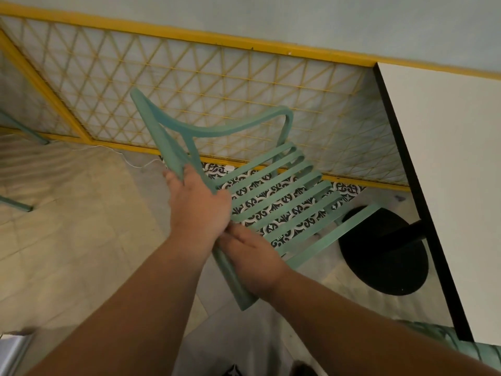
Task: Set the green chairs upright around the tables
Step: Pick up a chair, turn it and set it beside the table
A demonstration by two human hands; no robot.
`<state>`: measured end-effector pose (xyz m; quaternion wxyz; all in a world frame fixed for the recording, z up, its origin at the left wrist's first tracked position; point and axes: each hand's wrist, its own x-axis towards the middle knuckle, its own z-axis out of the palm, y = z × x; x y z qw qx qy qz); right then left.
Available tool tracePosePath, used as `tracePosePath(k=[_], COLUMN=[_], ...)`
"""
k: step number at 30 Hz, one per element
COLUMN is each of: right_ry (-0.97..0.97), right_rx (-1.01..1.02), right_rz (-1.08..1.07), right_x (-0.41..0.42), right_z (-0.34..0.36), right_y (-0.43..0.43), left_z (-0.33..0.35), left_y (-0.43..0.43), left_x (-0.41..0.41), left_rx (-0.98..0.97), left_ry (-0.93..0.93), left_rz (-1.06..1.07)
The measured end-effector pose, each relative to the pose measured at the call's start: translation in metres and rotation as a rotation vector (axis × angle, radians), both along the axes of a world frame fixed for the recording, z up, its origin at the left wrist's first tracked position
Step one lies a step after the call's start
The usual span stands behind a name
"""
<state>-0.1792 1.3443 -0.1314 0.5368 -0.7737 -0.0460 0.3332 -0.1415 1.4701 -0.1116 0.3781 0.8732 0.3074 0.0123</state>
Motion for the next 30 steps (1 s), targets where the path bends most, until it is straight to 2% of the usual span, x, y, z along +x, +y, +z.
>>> tracePosePath(k=[3, 6, 8, 14, 20, 30], right_ry=[0.148, -0.023, -0.133, -0.265, -0.216, -0.298], right_rx=[-0.014, -0.192, -0.247, -0.265, -0.305, -0.285], right_rz=[0.099, 0.304, 0.355, 0.364, 0.371, 0.313], right_x=[-0.004, -0.007, -0.010, -0.013, -0.014, -0.029], right_z=[-0.023, -0.039, -0.044, -0.050, -0.053, -0.062], right_y=[-0.040, -0.065, -0.066, -0.057, -0.040, 0.021], left_z=[-0.001, -0.003, -0.003, -0.007, -0.008, -0.013], left_y=[-0.009, -0.016, -0.015, -0.003, 0.016, 0.070], left_x=[-0.011, -0.016, -0.012, -0.003, 0.001, 0.013], left_rx=[-0.123, -0.020, 0.056, 0.135, 0.139, 0.209], left_ry=[-0.021, -0.020, -0.001, 0.052, 0.078, 0.069], left_rz=[0.074, 0.091, 0.078, -0.028, -0.070, -0.190])
